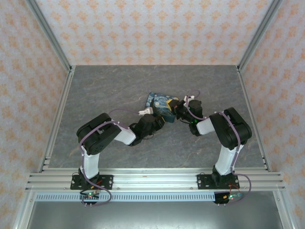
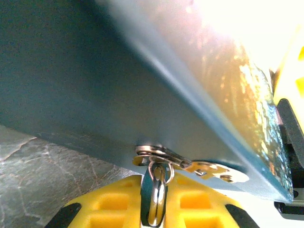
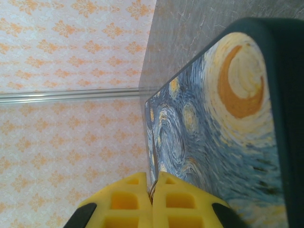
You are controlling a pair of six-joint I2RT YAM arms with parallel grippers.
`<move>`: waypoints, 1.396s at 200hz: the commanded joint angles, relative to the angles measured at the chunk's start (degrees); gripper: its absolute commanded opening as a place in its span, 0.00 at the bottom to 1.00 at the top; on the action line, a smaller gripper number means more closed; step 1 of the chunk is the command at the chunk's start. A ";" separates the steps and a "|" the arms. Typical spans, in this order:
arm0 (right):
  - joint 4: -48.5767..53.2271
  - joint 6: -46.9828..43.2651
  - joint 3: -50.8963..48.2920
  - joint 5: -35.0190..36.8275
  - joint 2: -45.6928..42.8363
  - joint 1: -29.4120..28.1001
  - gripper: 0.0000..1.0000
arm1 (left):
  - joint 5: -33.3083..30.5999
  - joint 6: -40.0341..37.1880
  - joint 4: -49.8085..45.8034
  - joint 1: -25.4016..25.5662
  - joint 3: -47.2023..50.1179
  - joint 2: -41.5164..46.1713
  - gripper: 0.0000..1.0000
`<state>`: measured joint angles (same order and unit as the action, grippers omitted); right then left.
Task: Unlock the padlock with the key
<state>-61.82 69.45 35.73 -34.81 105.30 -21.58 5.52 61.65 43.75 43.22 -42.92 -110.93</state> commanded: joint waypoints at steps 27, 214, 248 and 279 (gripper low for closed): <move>5.36 -2.15 -2.74 -2.90 -7.58 -0.01 0.00 | 5.81 2.35 -6.59 -1.73 -1.11 -0.48 0.00; 14.85 -5.11 -25.92 9.22 -39.10 -10.81 0.00 | 25.54 5.85 -7.09 -8.07 3.02 15.26 0.00; 13.48 -4.74 -25.54 11.60 -37.80 -12.43 0.00 | 27.32 7.96 -3.61 -8.05 3.26 14.68 0.00; 12.07 -2.20 -25.52 14.26 -35.58 -12.68 0.00 | 27.70 11.64 1.44 -8.02 3.97 13.54 0.00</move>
<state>-46.41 64.90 10.15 -24.71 68.12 -33.87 31.24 69.69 38.44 35.46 -39.79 -97.23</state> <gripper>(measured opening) 0.042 0.106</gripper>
